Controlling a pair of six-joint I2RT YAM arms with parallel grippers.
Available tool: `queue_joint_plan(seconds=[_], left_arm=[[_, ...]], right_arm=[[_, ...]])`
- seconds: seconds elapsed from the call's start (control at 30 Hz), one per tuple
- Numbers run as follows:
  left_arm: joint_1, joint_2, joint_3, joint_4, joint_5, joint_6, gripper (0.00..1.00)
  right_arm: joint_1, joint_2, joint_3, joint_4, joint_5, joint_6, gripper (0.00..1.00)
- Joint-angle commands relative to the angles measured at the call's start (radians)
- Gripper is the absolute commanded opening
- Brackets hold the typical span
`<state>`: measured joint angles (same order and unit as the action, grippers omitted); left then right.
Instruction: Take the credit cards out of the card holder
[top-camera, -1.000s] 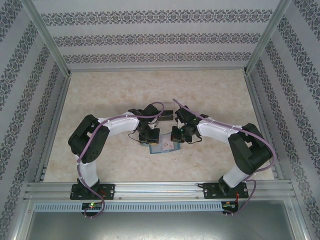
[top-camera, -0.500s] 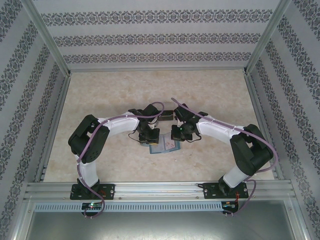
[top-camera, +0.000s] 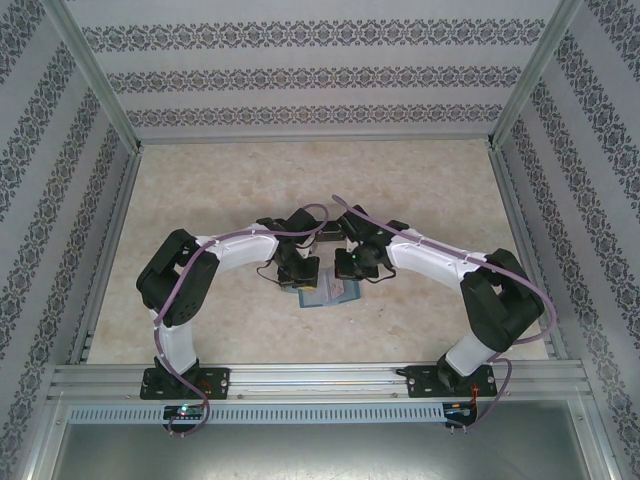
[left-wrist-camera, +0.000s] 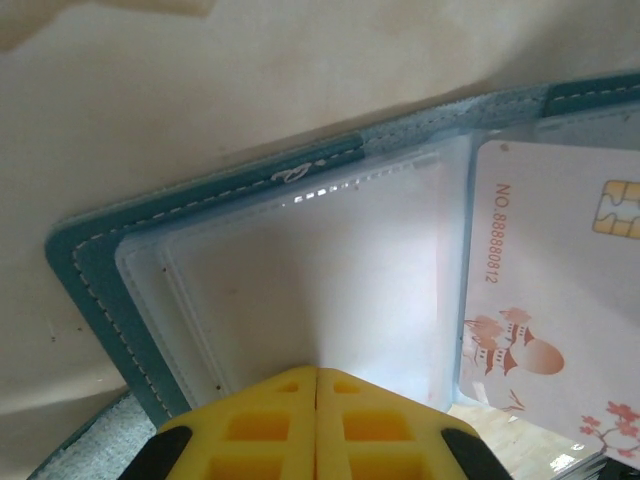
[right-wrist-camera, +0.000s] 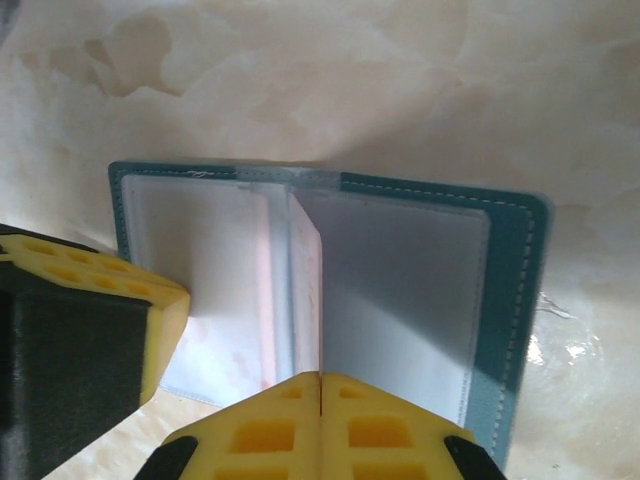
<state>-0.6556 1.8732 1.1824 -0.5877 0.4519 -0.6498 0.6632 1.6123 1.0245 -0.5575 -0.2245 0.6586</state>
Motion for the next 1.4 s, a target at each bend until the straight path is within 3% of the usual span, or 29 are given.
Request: queue_joint_plan(seconds=[0.0, 0.33, 1.37], left_arm=[[-0.015, 0.038, 0.0, -0.057, -0.019, 0.025, 0.06], [-0.015, 0.039, 0.004, -0.056, -0.017, 0.025, 0.07], [-0.01, -0.067, -0.004, -0.019, -0.044, -0.005, 0.08]], right_arm=[[0.019, 0.019, 0.024, -0.015, 0.012, 0.023, 0.08], [0.044, 0.05, 0.039, 0.003, -0.016, 0.044, 0.13], [0.027, -0.018, 0.069, -0.071, 0.015, -0.036, 0.07]])
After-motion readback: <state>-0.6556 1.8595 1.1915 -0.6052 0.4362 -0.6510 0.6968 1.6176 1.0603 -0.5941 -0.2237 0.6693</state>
